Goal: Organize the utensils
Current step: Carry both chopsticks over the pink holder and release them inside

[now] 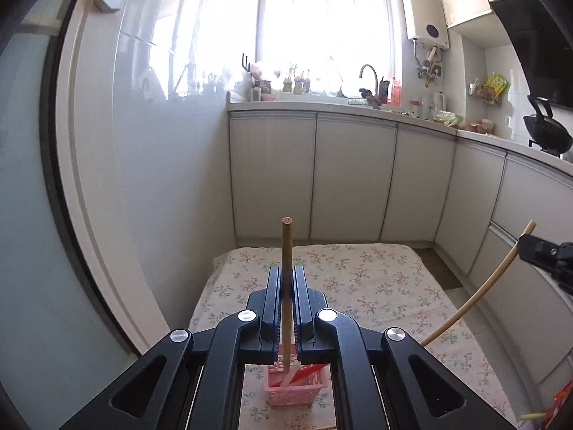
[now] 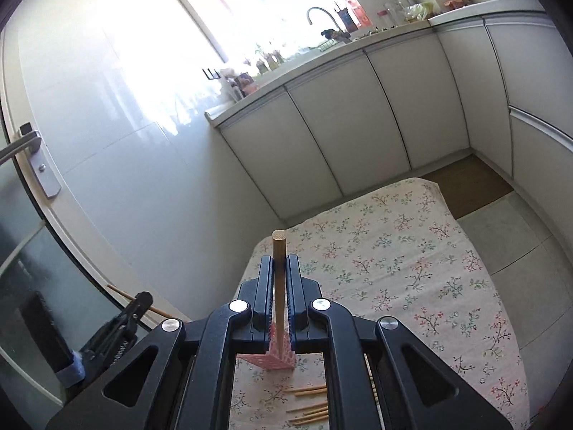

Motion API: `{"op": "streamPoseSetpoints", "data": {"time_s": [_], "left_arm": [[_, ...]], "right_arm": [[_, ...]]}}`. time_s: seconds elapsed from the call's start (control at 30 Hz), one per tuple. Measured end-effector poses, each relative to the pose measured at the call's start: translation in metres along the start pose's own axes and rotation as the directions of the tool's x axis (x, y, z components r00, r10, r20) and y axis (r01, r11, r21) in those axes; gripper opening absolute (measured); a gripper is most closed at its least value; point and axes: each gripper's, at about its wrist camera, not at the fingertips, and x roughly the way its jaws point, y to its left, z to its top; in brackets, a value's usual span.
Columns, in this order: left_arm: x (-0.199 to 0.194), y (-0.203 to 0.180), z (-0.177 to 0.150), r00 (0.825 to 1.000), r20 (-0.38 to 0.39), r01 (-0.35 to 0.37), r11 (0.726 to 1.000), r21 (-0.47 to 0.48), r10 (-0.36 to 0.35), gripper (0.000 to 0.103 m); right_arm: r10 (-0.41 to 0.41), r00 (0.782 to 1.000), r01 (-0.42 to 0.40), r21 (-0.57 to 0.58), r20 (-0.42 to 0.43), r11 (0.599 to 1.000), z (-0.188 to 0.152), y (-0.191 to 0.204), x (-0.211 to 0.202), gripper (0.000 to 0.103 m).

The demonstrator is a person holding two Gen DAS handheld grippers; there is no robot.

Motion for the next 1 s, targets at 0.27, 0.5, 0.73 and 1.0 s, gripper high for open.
{"op": "streamPoseSetpoints", "data": {"time_s": [0.27,0.5,0.73,1.0], "left_arm": [[0.057,-0.001,-0.017,0.996,-0.090,-0.016,0.998,0.062,0.021,0.005],[0.073,0.004,-0.028,0.990,-0.132,0.052,0.999,-0.009,-0.053,0.010],[0.063,0.026,-0.032,0.986,-0.148,0.054,0.992,-0.115,-0.071,0.030],[0.059,0.034,-0.041,0.980,-0.185,0.045,0.991,-0.124,-0.068,0.043]], "right_arm": [[0.052,0.999,-0.052,-0.022,0.000,0.998,-0.005,0.012,0.027,0.007],[0.069,0.997,-0.070,-0.044,-0.040,0.997,-0.017,0.019,0.063,0.007],[0.039,0.998,-0.044,-0.104,-0.051,0.994,-0.029,0.026,0.083,0.007],[0.033,0.995,-0.048,-0.165,-0.093,0.985,-0.046,0.040,0.110,0.007]]}}
